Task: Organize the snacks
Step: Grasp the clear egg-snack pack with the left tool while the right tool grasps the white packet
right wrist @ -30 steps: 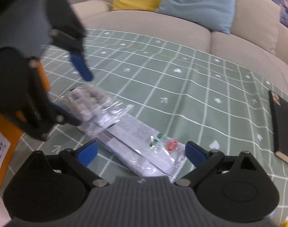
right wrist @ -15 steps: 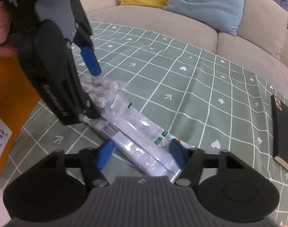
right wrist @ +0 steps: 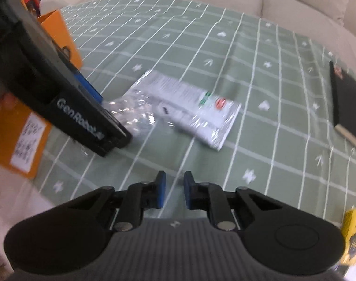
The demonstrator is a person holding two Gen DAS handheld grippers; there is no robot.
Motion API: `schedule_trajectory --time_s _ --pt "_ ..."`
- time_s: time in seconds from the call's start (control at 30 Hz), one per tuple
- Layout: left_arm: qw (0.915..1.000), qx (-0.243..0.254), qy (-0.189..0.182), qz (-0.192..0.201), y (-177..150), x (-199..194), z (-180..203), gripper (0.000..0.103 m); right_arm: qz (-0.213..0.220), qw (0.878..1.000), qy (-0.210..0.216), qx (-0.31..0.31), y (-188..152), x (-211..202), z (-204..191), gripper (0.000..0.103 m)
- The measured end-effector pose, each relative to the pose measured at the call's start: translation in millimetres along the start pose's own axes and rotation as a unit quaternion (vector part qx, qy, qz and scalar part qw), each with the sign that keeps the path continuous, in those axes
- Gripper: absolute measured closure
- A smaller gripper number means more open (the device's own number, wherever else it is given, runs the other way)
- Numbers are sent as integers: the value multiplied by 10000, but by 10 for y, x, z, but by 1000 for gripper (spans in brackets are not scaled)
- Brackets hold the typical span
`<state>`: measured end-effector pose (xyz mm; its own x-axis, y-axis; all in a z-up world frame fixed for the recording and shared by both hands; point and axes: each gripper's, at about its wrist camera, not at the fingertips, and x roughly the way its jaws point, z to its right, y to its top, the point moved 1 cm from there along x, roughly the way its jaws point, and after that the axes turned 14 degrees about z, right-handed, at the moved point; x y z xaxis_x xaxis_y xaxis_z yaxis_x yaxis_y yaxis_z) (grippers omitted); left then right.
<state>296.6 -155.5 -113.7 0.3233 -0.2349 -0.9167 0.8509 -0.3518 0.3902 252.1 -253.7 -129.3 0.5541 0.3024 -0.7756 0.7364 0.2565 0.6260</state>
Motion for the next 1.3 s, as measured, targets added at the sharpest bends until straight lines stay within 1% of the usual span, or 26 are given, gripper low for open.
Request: schedule_trajectory --time_s 0.07,0.1,0.13,0.2,0.27,0.3,0.33,0.43,0.53,0.57,0.6,0.67,0.8,0.9,0.97,1.03,1.13,1.2,1.3 --pt "10000 38 -21 7 -73 -38 64 34 -78 9999 35 -83 -33 -49 -37 89" --pt "9999 126 2 20 -92 -44 85 34 -71 9997 13 -233 -43 -75 -56 84" --pt "9997 238 29 10 -93 -45 104 34 -43 9990 -28 -440 -49 -107 -82 74" --pt "9990 438 66 -49 -90 8 119 32 73 9964 -68 -846 -52 -152 -102 60" --pt "9982 605 18 -50 -104 -7 133 27 214 9924 15 -1212 -23 -179 -91 50" --pt "9979 651 15 -62 -102 -13 132 26 286 9899 76 -1385 -15 -181 -85 40" --pt "9976 689 17 -79 -95 -9 132 23 382 9868 132 -1569 -19 -178 -85 32" --pt "9970 766 17 -137 -104 12 116 22 575 9780 226 -1994 -38 -73 -54 26" --pt "9973 712 6 -160 -100 60 83 22 630 9739 335 -2154 -51 60 -13 25" --pt "9976 678 -10 -169 -101 90 73 21 681 9737 382 -2141 -50 84 8 22" --pt "9977 652 -29 -181 -106 111 65 21 770 9737 433 -2102 -40 101 37 19" --pt "9978 626 -66 -203 -126 153 41 21 832 9733 500 -2078 -35 101 88 19" --pt "9984 531 -38 -209 -149 190 9 20 936 9738 651 -1968 -4 163 202 15" --pt "9986 494 21 -212 -169 195 -18 21 1024 9752 740 -1818 25 224 261 14" --pt "9983 539 75 -202 -172 222 -11 24 1103 9742 750 -1818 46 258 254 14" --pt "9985 504 122 -190 -182 212 -26 29 1204 9700 757 -1972 70 273 231 14" --pt "9995 159 220 -179 -189 189 -92 35 1345 9626 734 -2236 115 305 198 14" --pt "9993 -138 316 -107 -199 180 -158 36 1440 9591 697 -2336 151 338 213 14" --pt "9983 -385 444 4 -230 159 -206 37 1532 9599 625 -2262 219 419 286 14"
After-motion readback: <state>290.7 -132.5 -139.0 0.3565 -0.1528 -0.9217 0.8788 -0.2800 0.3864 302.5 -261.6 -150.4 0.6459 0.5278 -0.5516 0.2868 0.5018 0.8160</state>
